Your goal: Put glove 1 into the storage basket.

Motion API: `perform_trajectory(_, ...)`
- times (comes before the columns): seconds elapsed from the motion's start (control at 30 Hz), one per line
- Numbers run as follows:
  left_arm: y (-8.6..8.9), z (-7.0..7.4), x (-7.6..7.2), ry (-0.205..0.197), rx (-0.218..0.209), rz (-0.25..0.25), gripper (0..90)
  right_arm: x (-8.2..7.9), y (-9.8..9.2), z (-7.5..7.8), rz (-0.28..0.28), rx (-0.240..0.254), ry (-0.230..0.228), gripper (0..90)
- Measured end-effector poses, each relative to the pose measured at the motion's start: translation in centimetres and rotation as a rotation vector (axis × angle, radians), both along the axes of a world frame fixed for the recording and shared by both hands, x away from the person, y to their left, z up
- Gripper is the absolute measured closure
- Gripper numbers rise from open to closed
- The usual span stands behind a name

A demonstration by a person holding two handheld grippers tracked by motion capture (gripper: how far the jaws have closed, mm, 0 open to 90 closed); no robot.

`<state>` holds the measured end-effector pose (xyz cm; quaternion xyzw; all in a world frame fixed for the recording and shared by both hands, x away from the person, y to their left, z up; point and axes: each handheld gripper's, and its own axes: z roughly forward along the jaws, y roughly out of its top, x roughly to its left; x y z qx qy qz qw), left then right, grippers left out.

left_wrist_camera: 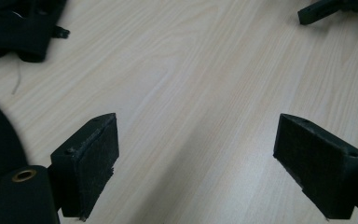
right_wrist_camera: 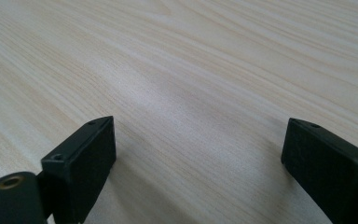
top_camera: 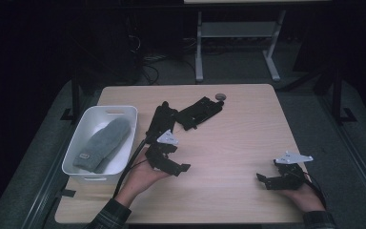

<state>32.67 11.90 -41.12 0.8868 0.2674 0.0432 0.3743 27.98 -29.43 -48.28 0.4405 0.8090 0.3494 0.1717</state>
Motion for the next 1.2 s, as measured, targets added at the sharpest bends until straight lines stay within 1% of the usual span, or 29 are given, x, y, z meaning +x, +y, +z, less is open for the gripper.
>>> perform_trajectory(0.1, -0.2, -1.6, 0.0, 0.016, -0.010, 0.020, 13.2, 0.0, 0.0, 0.0, 0.001, -0.001, 0.000, 9.5)
perform_trajectory(0.13, -0.1, -2.1, 0.0, 0.018, 0.009, 0.013, 13.2, 0.1, 0.0, 0.0, 0.002, -0.001, -0.001, 9.4)
perform_trajectory(0.2, -0.1, -3.0, -0.2, 0.002, 0.050, 0.009, 13.1, 0.1, 0.1, 0.1, 0.004, -0.004, 0.008, 9.5)
perform_trajectory(0.23, -0.1, -3.5, -0.3, 0.004, 0.052, 0.011, 13.0, 0.3, 0.1, 0.2, 0.013, -0.010, 0.016, 9.8)
perform_trajectory(0.27, 0.0, -3.9, -0.4, 0.016, 0.047, 0.011, 13.0, 0.5, 0.2, 0.3, 0.020, -0.014, 0.024, 10.4)
perform_trajectory(0.3, -0.1, -4.3, -0.5, 0.021, 0.057, 0.011, 13.0, 0.7, 0.3, 0.5, 0.021, -0.014, 0.034, 11.1)
perform_trajectory(0.33, -0.1, -4.7, -0.6, 0.010, 0.064, 0.011, 13.0, 0.8, 0.5, 0.7, 0.025, -0.007, 0.024, 11.3)
perform_trajectory(0.37, -0.1, -4.9, -0.7, 0.003, 0.082, 0.005, 13.0, 0.9, 0.7, 1.0, 0.023, -0.010, 0.007, 12.6)
perform_trajectory(0.4, 0.0, -5.2, -0.7, 0.003, 0.092, 0.005, 13.0, 1.1, 1.0, 1.2, 0.026, -0.008, -0.004, 13.9)
perform_trajectory(0.43, 0.1, -5.5, -0.7, 0.003, 0.088, 0.008, 12.9, 1.3, 1.2, 1.5, 0.032, 0.003, -0.013, 14.2)
perform_trajectory(0.47, 0.3, -5.6, -0.7, -0.006, 0.067, 0.015, 12.6, 1.5, 1.4, 1.7, 0.035, 0.017, -0.019, 14.7)
perform_trajectory(0.5, 0.4, -5.6, -0.7, -0.008, 0.068, 0.018, 12.6, 1.8, 1.7, 1.8, 0.041, 0.031, -0.017, 15.9)
perform_trajectory(0.53, 0.5, -5.7, -0.7, -0.007, 0.060, 0.020, 12.6, 2.0, 1.9, 1.9, 0.048, 0.037, -0.016, 16.0)
perform_trajectory(0.57, 0.6, -5.8, -0.8, -0.016, 0.048, 0.019, 12.5, 2.2, 2.2, 2.0, 0.053, 0.036, -0.015, 16.8)
perform_trajectory(0.6, 0.6, -5.8, -0.8, -0.016, 0.048, 0.019, 12.4, 2.2, 2.2, 2.0, 0.053, 0.036, -0.015, 16.8)
perform_trajectory(0.63, 0.8, -6.0, -0.9, -0.040, 0.040, 0.021, 12.4, 2.7, 2.7, 2.1, 0.063, 0.047, -0.019, 23.6)
perform_trajectory(0.67, 0.9, -6.2, -1.0, -0.084, 0.048, 0.007, 12.4, 2.9, 3.0, 2.2, 0.068, 0.045, -0.021, 30.1)
perform_trajectory(0.7, 0.9, -6.4, -1.1, -0.104, 0.063, 0.003, 12.4, 3.1, 3.1, 2.4, 0.073, 0.042, -0.020, 38.9)
perform_trajectory(0.73, 1.0, -6.4, -1.1, -0.108, 0.053, 0.002, 12.1, 3.4, 3.5, 2.7, 0.081, 0.047, -0.026, 44.8)
perform_trajectory(0.77, 1.1, -6.5, -1.1, -0.114, 0.045, 0.003, 12.1, 3.7, 3.8, 2.9, 0.087, 0.049, -0.034, 53.2)
perform_trajectory(0.8, 1.2, -6.6, -1.2, -0.118, 0.038, 0.003, 12.1, 4.1, 4.2, 3.2, 0.094, 0.050, -0.027, 59.5)
perform_trajectory(0.83, 1.2, -6.6, -1.2, -0.118, 0.038, 0.003, 12.1, 4.5, 4.6, 3.4, 0.103, 0.052, -0.021, 63.9)
perform_trajectory(0.87, 1.3, -6.7, -1.2, -0.125, 0.026, 0.003, 12.1, 4.9, 5.1, 3.5, 0.108, 0.043, -0.024, 68.0)
perform_trajectory(0.9, 1.3, -6.7, -1.2, -0.125, 0.027, 0.003, 12.1, 5.4, 5.5, 3.7, 0.115, 0.040, -0.027, 73.1)
perform_trajectory(1.0, 1.3, -6.7, -1.2, -0.123, 0.027, 0.003, 12.1, 6.7, 6.8, 4.0, 0.135, 0.032, -0.031, 84.7)
perform_trajectory(1.07, 1.4, -6.7, -1.2, -0.128, 0.030, 0.000, 12.1, 7.5, 7.5, 4.2, 0.140, 0.038, -0.040, 90.0)
perform_trajectory(1.13, 1.3, -6.7, -1.2, -0.123, 0.027, 0.002, 12.1, 8.3, 8.3, 4.4, 0.152, 0.036, -0.040, 90.0)
perform_trajectory(1.2, 1.3, -6.7, -1.2, -0.121, 0.017, 0.008, 12.1, 9.1, 9.1, 4.5, 0.160, 0.049, -0.042, 90.0)
